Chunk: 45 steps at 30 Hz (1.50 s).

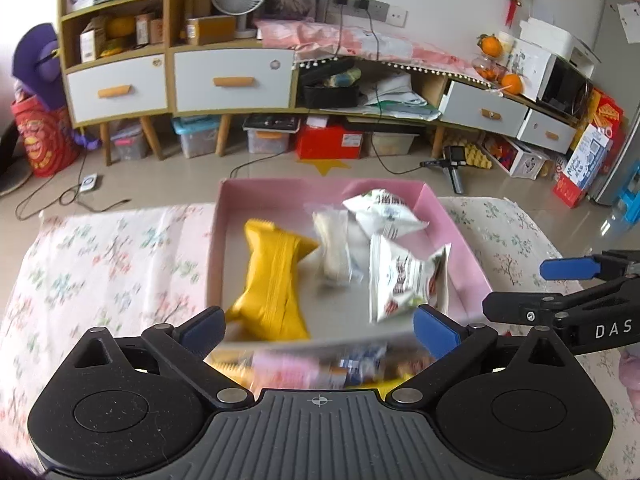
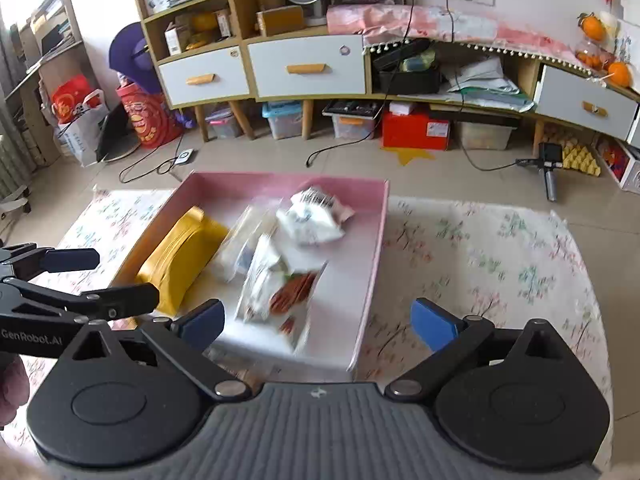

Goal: Organize snacks
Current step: 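Move both tools back to the snack pile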

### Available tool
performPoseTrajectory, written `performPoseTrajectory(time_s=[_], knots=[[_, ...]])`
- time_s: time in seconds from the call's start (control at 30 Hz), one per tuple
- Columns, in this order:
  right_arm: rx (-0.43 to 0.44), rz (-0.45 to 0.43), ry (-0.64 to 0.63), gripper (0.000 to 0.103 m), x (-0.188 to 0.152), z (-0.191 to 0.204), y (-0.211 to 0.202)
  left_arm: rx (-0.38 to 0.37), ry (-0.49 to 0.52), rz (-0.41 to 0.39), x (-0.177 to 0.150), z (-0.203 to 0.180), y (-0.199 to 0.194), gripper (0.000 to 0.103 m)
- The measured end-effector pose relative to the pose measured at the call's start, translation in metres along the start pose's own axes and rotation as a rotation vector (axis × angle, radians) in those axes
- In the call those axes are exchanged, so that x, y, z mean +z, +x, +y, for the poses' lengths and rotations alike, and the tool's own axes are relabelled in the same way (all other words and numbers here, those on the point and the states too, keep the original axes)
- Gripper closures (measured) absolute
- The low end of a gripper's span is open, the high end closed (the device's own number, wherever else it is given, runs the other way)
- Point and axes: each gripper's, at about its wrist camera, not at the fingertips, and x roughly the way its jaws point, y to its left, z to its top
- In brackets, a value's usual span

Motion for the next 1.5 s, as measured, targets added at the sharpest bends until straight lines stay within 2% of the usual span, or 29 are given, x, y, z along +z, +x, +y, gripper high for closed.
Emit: performPoseTrajectory(time_s=[0.13, 0.3, 0.5, 0.63, 0.77, 0.97, 1.13, 1.37, 1.5], knots=[[0.018, 0.011, -0.008, 0.002, -0.009, 0.009, -0.004, 0.003, -0.009, -0.003, -0.017, 0.008, -0.017, 0.002], [0.036, 0.015, -0.028, 0.001, -0.022, 0.024, -0.009, 0.059, 0.017, 0.011, -0.041, 0.016, -0.031, 0.001], [0.05, 0.012, -0.078, 0.001, -0.041, 0.044, -0.007, 0.065, -0.006, 0.007, -0.069, 0.029, -0.042, 0.001], [0.068, -0.008, -0.126, 0.001, -0.053, 0.054, -0.008, 0.038, 0.005, -0.012, -0.087, 0.034, -0.045, 0.001], [0.086, -0.041, -0.23, 0.001, -0.067, 0.068, -0.007, 0.012, 0.044, -0.013, -0.098, 0.035, -0.048, 0.001], [0.097, -0.072, -0.421, 0.001, -0.082, 0.09, -0.001, -0.038, 0.078, 0.014, -0.11, 0.036, -0.044, 0.002], [0.098, -0.08, -0.479, 0.003, -0.083, 0.095, 0.009, -0.066, 0.087, 0.033, -0.116, 0.039, -0.041, 0.003], [0.086, -0.093, -0.519, 0.015, -0.078, 0.098, 0.021, -0.077, 0.086, 0.05, -0.119, 0.042, -0.037, 0.015], [0.109, -0.084, -0.526, 0.017, -0.074, 0.099, 0.027, -0.098, 0.053, 0.051, -0.12, 0.044, -0.034, 0.025]])
